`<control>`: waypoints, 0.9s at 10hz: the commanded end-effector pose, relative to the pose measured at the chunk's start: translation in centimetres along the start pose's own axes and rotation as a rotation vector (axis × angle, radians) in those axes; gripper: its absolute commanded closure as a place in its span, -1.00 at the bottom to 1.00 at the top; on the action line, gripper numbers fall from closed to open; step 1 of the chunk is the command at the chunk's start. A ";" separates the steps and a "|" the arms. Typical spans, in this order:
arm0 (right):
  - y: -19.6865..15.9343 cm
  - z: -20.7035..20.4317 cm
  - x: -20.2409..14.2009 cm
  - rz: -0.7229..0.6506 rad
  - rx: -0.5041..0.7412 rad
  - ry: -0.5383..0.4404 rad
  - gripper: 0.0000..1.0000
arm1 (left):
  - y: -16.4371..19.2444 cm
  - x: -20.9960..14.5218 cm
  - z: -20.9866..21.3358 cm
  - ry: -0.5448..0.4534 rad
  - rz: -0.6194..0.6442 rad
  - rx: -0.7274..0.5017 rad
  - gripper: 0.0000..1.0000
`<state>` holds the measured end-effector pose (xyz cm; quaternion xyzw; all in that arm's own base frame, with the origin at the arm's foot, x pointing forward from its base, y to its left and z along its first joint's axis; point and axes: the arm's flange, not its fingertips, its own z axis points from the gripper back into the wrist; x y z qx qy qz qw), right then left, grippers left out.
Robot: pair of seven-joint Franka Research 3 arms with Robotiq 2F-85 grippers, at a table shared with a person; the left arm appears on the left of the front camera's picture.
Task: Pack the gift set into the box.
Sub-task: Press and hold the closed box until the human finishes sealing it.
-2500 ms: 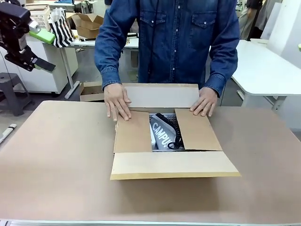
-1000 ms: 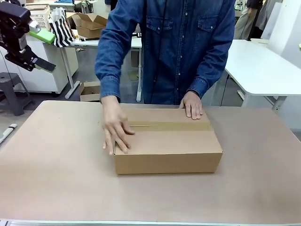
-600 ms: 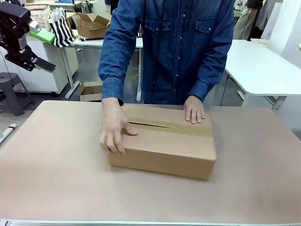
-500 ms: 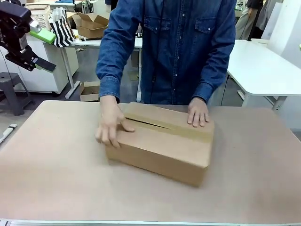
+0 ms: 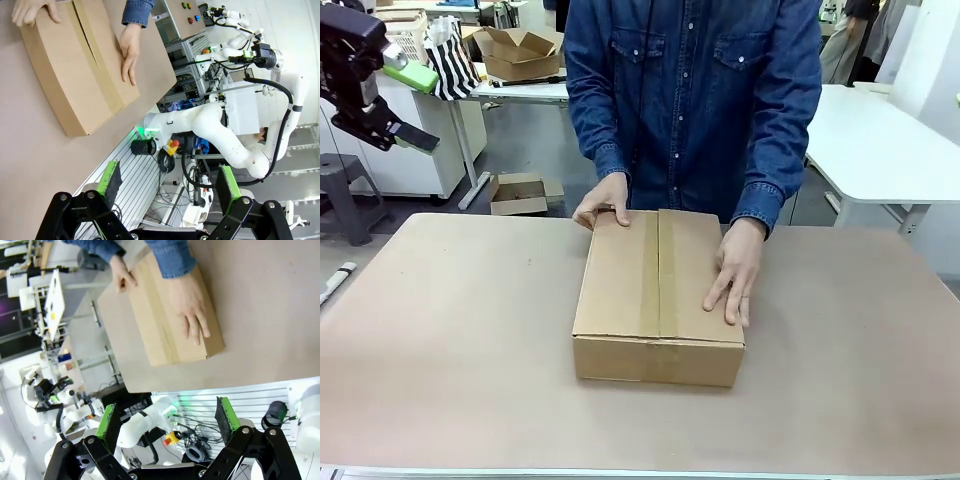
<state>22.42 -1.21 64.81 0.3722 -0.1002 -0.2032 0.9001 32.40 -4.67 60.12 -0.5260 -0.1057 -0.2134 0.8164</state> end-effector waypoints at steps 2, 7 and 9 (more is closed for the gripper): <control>-0.2 0.1 0.2 0.023 0.020 0.009 -1.00 | -0.1 -0.2 0.0 0.006 -0.001 -0.001 -1.00; -0.2 0.1 0.2 0.023 0.020 0.009 -1.00 | -0.1 -0.2 0.0 0.006 -0.001 -0.001 -1.00; -0.2 0.1 0.2 0.023 0.020 0.009 -1.00 | -0.1 -0.2 0.0 0.006 -0.001 -0.001 -1.00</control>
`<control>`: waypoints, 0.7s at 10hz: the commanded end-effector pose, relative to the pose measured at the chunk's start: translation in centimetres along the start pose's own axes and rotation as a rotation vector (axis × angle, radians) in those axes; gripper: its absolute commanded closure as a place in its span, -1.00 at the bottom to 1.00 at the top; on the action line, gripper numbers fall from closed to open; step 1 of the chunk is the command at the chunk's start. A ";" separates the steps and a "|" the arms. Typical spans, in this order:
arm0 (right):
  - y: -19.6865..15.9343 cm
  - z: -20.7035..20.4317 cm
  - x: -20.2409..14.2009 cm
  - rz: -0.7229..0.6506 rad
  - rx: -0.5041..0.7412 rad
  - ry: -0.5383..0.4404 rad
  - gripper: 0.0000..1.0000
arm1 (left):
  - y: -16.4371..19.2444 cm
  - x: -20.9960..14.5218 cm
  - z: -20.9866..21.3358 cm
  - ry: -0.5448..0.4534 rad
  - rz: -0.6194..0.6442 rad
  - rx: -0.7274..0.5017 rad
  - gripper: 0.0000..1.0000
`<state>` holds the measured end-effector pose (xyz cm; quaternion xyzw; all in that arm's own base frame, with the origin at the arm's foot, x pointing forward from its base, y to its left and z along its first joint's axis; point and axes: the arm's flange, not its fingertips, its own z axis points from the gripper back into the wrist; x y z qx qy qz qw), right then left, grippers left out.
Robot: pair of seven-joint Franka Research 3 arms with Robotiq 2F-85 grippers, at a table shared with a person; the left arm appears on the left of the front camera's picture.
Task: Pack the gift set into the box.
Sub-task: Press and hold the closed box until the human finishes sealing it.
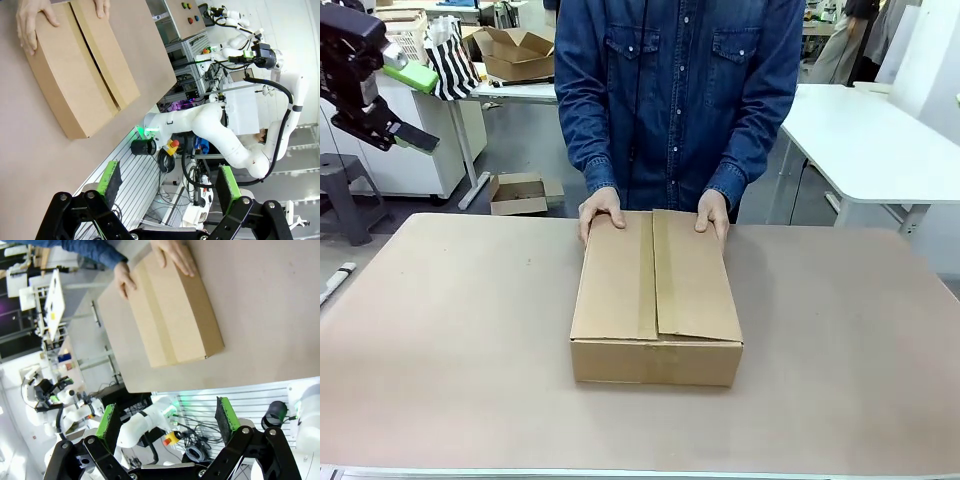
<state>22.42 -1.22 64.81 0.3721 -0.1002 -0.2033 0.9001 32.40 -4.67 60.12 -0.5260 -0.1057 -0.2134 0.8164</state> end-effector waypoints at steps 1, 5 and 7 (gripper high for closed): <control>-0.2 0.1 0.2 0.023 0.020 0.009 -1.00 | -0.1 -0.2 0.0 0.006 -0.001 -0.001 -1.00; -0.2 0.1 0.2 0.023 0.020 0.009 -1.00 | -0.1 -0.2 0.0 0.006 -0.001 -0.001 -1.00; -0.2 0.1 0.2 0.023 0.020 0.009 -1.00 | -0.1 -0.2 0.0 0.006 -0.001 -0.001 -1.00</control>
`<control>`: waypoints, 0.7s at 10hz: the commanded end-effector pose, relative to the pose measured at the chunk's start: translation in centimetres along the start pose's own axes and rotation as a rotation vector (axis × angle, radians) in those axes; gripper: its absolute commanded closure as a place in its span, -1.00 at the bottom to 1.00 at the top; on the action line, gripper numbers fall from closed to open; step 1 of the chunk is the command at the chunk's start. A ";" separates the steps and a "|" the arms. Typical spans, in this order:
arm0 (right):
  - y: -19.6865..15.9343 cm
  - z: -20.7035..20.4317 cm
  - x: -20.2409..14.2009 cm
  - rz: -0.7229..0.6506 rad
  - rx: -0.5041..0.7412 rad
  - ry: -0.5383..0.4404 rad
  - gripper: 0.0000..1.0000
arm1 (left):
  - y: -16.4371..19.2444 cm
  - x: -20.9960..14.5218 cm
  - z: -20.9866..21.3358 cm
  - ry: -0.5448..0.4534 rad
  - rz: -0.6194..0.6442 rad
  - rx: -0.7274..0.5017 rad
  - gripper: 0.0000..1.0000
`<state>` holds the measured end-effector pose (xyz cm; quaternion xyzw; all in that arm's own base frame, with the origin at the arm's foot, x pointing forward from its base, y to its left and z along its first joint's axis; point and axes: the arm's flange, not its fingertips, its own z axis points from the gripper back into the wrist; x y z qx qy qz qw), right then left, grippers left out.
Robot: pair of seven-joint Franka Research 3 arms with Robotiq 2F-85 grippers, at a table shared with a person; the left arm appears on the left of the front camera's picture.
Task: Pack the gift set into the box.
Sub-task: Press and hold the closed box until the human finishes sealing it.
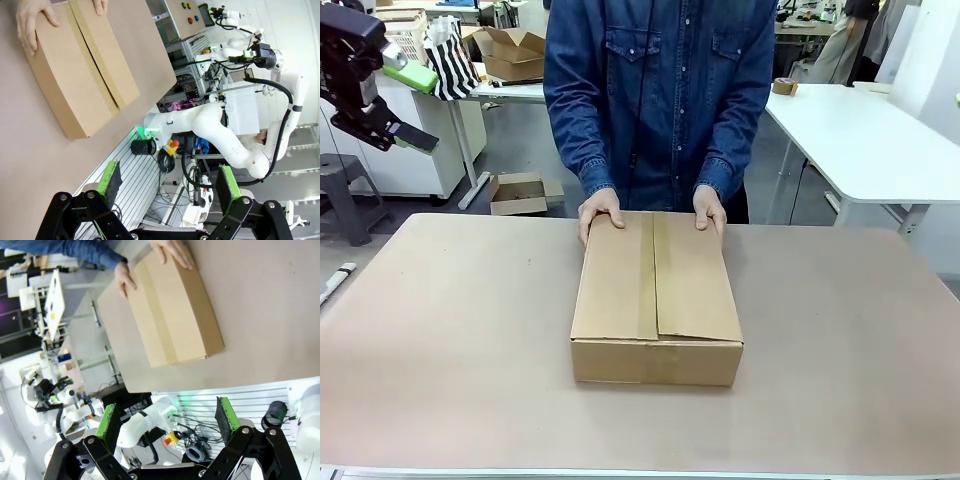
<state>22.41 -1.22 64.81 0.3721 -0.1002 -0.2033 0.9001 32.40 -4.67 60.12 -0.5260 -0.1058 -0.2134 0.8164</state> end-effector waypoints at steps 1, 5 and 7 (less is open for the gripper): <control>-0.2 0.1 0.2 0.023 0.020 0.010 -1.00 | -0.1 -0.2 0.0 0.006 -0.001 -0.001 -1.00; -0.2 0.1 0.2 0.023 0.020 0.010 -1.00 | -0.1 -0.2 0.0 0.006 -0.001 -0.001 -1.00; -0.2 0.1 0.2 0.023 0.020 0.010 -1.00 | -0.1 -0.2 0.0 0.006 -0.001 -0.001 -1.00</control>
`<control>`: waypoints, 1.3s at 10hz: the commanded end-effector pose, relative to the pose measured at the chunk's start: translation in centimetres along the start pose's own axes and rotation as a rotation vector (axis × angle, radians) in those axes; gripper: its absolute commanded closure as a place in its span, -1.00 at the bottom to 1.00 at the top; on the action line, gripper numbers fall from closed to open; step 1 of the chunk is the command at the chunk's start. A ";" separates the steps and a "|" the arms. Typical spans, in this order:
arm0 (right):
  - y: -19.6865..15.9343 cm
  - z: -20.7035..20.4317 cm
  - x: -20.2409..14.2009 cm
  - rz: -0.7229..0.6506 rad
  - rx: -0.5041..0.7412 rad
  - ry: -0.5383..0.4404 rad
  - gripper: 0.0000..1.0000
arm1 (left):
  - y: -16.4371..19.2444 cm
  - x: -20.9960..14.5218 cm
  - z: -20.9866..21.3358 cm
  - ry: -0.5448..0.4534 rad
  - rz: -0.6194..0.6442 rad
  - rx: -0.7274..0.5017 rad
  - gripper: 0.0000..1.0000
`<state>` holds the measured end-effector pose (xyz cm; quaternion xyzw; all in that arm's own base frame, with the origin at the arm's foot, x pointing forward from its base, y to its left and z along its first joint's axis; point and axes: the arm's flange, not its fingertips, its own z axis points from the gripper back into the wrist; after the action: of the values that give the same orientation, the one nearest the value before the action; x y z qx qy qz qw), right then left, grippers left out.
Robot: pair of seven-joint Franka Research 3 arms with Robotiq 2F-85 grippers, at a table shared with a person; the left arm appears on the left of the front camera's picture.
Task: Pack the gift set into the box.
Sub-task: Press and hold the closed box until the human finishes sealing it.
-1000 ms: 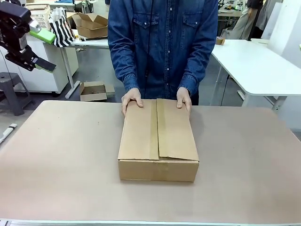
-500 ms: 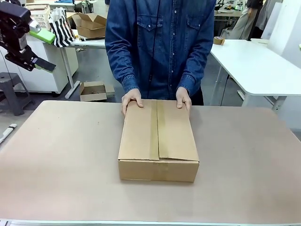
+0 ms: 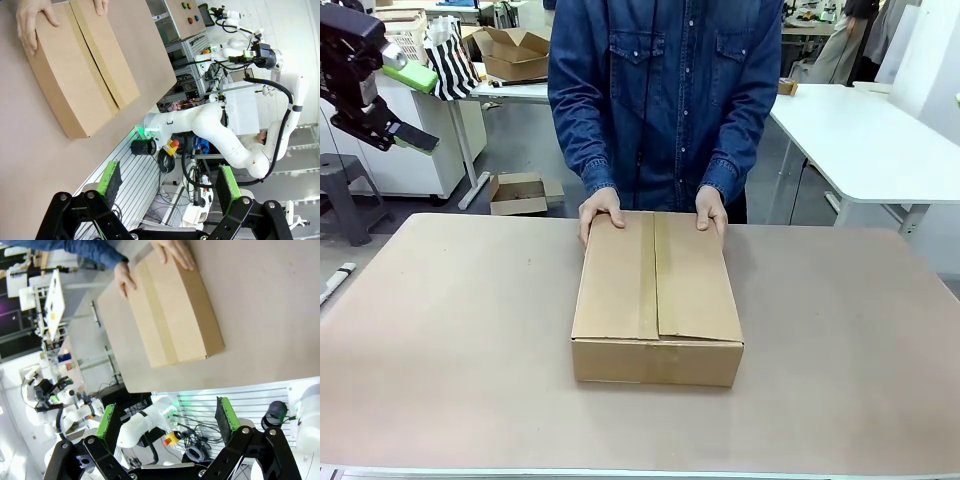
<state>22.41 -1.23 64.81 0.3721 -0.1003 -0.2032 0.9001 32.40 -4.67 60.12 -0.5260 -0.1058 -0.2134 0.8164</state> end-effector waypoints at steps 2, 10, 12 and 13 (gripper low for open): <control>-0.2 0.1 0.2 0.023 0.020 0.010 -1.00 | -0.1 -0.2 0.0 0.006 -0.001 -0.001 -1.00; 8.3 -15.7 -3.7 1.412 0.685 -0.179 -1.00 | -1.2 2.2 -12.6 -0.259 -0.923 0.056 -1.00; 9.1 -18.6 -6.9 1.812 0.323 -0.247 -1.00 | -0.9 2.1 -12.6 -0.303 -0.887 -0.022 -1.00; 7.6 -19.5 -7.2 1.762 0.321 -0.051 -1.00 | -0.7 1.8 -12.1 -0.275 -0.868 -0.044 -1.00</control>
<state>23.47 20.31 58.73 0.3236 -0.3495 0.4694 0.7435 33.05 -17.34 56.77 -0.4534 -0.4320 -0.4636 0.6268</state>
